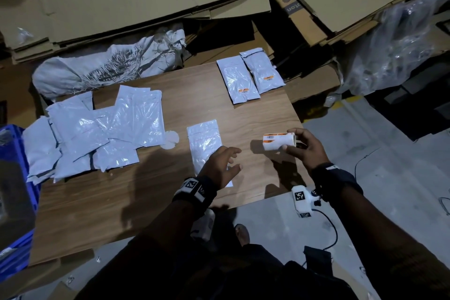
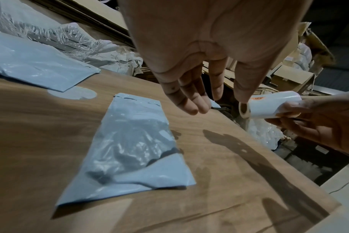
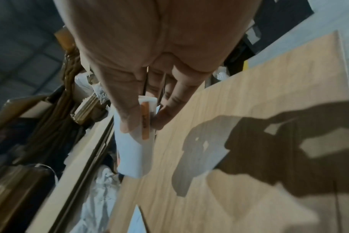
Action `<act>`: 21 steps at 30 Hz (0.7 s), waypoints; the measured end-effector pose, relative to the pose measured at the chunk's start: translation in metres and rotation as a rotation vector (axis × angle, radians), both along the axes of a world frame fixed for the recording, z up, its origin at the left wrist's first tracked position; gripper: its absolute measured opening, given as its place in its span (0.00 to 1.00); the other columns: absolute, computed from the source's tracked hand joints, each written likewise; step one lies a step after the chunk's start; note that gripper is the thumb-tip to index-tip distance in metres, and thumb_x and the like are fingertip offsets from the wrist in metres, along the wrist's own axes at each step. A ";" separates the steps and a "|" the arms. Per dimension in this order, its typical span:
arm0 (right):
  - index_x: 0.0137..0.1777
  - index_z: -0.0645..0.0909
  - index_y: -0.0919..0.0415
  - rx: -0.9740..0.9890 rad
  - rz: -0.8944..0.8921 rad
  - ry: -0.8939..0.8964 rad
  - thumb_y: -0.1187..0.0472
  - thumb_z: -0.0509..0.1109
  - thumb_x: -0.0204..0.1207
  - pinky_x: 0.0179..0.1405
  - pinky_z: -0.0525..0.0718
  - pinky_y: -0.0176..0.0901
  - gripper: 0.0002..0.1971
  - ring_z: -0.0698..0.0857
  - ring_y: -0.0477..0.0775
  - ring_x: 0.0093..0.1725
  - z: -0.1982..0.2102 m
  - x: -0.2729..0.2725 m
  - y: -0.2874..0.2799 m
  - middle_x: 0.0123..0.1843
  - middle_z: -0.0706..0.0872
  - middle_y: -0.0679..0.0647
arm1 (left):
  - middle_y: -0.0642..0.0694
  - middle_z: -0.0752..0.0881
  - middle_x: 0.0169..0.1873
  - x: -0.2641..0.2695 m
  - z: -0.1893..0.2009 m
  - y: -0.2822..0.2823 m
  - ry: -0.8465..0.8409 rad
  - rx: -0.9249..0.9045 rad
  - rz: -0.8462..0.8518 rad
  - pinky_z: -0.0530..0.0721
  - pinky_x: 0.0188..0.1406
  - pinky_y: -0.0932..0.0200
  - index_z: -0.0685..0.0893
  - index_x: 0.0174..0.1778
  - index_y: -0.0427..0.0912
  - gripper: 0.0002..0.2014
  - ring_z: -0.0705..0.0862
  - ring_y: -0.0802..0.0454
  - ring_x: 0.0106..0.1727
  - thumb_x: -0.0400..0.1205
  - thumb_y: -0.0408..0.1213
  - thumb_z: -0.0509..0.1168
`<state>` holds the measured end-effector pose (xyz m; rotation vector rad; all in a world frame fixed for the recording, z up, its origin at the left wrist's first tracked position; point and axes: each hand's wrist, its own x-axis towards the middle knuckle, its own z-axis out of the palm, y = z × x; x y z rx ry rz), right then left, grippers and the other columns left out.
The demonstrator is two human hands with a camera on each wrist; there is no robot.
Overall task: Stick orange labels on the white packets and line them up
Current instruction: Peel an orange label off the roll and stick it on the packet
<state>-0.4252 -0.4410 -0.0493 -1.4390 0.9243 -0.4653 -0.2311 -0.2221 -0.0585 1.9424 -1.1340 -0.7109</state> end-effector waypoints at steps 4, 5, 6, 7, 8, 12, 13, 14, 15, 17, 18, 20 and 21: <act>0.63 0.83 0.57 0.127 0.012 -0.139 0.78 0.80 0.71 0.60 0.90 0.54 0.24 0.88 0.60 0.59 0.010 0.005 0.013 0.60 0.89 0.58 | 0.49 0.82 0.63 -0.004 0.018 -0.017 0.169 0.008 0.045 0.84 0.53 0.61 0.74 0.80 0.48 0.33 0.84 0.53 0.58 0.80 0.43 0.77; 0.63 0.83 0.57 0.145 0.021 -0.172 0.79 0.79 0.71 0.59 0.90 0.52 0.24 0.88 0.60 0.59 0.013 0.007 0.016 0.60 0.89 0.58 | 0.51 0.82 0.65 -0.004 0.024 -0.022 0.218 0.005 0.051 0.85 0.57 0.61 0.71 0.82 0.50 0.37 0.84 0.55 0.61 0.78 0.44 0.79; 0.63 0.82 0.58 0.166 0.028 -0.205 0.80 0.78 0.71 0.59 0.90 0.49 0.24 0.88 0.60 0.60 0.016 0.009 0.020 0.60 0.88 0.58 | 0.51 0.82 0.66 -0.005 0.029 -0.026 0.274 -0.001 0.056 0.85 0.60 0.60 0.69 0.84 0.50 0.40 0.84 0.55 0.63 0.77 0.44 0.80; 0.63 0.82 0.59 0.188 0.035 -0.241 0.81 0.77 0.72 0.58 0.90 0.47 0.24 0.88 0.59 0.60 0.021 0.012 0.025 0.59 0.89 0.57 | 0.51 0.82 0.68 -0.005 0.035 -0.029 0.335 -0.018 0.059 0.85 0.63 0.60 0.68 0.85 0.50 0.42 0.84 0.56 0.64 0.77 0.43 0.80; 0.63 0.81 0.60 0.204 0.043 -0.270 0.82 0.75 0.72 0.57 0.90 0.46 0.24 0.88 0.59 0.60 0.025 0.016 0.029 0.58 0.89 0.57 | 0.51 0.82 0.69 -0.006 0.040 -0.032 0.389 -0.048 0.059 0.85 0.64 0.59 0.68 0.85 0.51 0.42 0.84 0.55 0.65 0.77 0.42 0.81; 0.63 0.79 0.63 0.204 0.106 -0.335 0.84 0.73 0.72 0.57 0.90 0.46 0.24 0.88 0.56 0.58 0.044 0.026 0.042 0.58 0.88 0.58 | 0.50 0.85 0.66 -0.007 0.055 -0.037 0.489 -0.151 0.071 0.87 0.60 0.59 0.74 0.80 0.54 0.34 0.88 0.52 0.63 0.79 0.40 0.79; 0.62 0.79 0.63 0.197 0.117 -0.348 0.84 0.73 0.72 0.57 0.90 0.46 0.24 0.89 0.56 0.57 0.048 0.028 0.043 0.58 0.88 0.59 | 0.49 0.86 0.64 -0.007 0.058 -0.037 0.509 -0.178 0.079 0.87 0.58 0.59 0.76 0.79 0.52 0.31 0.88 0.51 0.62 0.80 0.38 0.78; 0.62 0.79 0.63 0.189 0.127 -0.356 0.85 0.73 0.71 0.57 0.90 0.46 0.24 0.89 0.56 0.57 0.051 0.029 0.045 0.58 0.88 0.59 | 0.48 0.87 0.62 -0.006 0.060 -0.036 0.524 -0.207 0.087 0.88 0.57 0.57 0.78 0.77 0.51 0.28 0.89 0.49 0.61 0.81 0.37 0.77; 0.62 0.79 0.63 0.179 0.135 -0.360 0.85 0.73 0.71 0.57 0.90 0.46 0.24 0.89 0.56 0.57 0.054 0.030 0.046 0.57 0.88 0.58 | 0.46 0.88 0.61 -0.005 0.063 -0.035 0.530 -0.232 0.095 0.89 0.57 0.54 0.80 0.74 0.49 0.25 0.89 0.47 0.61 0.82 0.36 0.76; 0.63 0.78 0.65 0.160 0.154 -0.363 0.85 0.73 0.72 0.58 0.90 0.46 0.24 0.89 0.56 0.59 0.059 0.031 0.048 0.58 0.89 0.57 | 0.41 0.89 0.60 -0.003 0.065 -0.034 0.536 -0.260 0.095 0.90 0.60 0.48 0.81 0.71 0.47 0.22 0.89 0.42 0.60 0.81 0.34 0.76; 0.64 0.77 0.66 0.149 0.166 -0.362 0.85 0.73 0.72 0.58 0.90 0.47 0.24 0.89 0.56 0.59 0.061 0.031 0.049 0.59 0.89 0.56 | 0.39 0.89 0.60 -0.002 0.066 -0.033 0.534 -0.265 0.091 0.90 0.60 0.46 0.81 0.69 0.46 0.22 0.90 0.41 0.60 0.81 0.33 0.77; 0.65 0.77 0.66 0.129 0.178 -0.349 0.85 0.74 0.72 0.59 0.90 0.46 0.24 0.89 0.56 0.60 0.065 0.030 0.051 0.59 0.88 0.56 | 0.38 0.89 0.59 -0.001 0.069 -0.031 0.538 -0.263 0.089 0.90 0.60 0.46 0.82 0.68 0.44 0.21 0.90 0.41 0.59 0.80 0.32 0.77; 0.64 0.78 0.65 0.125 0.179 -0.343 0.84 0.74 0.72 0.59 0.90 0.47 0.24 0.89 0.56 0.60 0.067 0.030 0.052 0.59 0.88 0.56 | 0.37 0.89 0.59 -0.001 0.071 -0.030 0.544 -0.260 0.089 0.89 0.61 0.46 0.82 0.68 0.44 0.21 0.90 0.41 0.59 0.80 0.31 0.77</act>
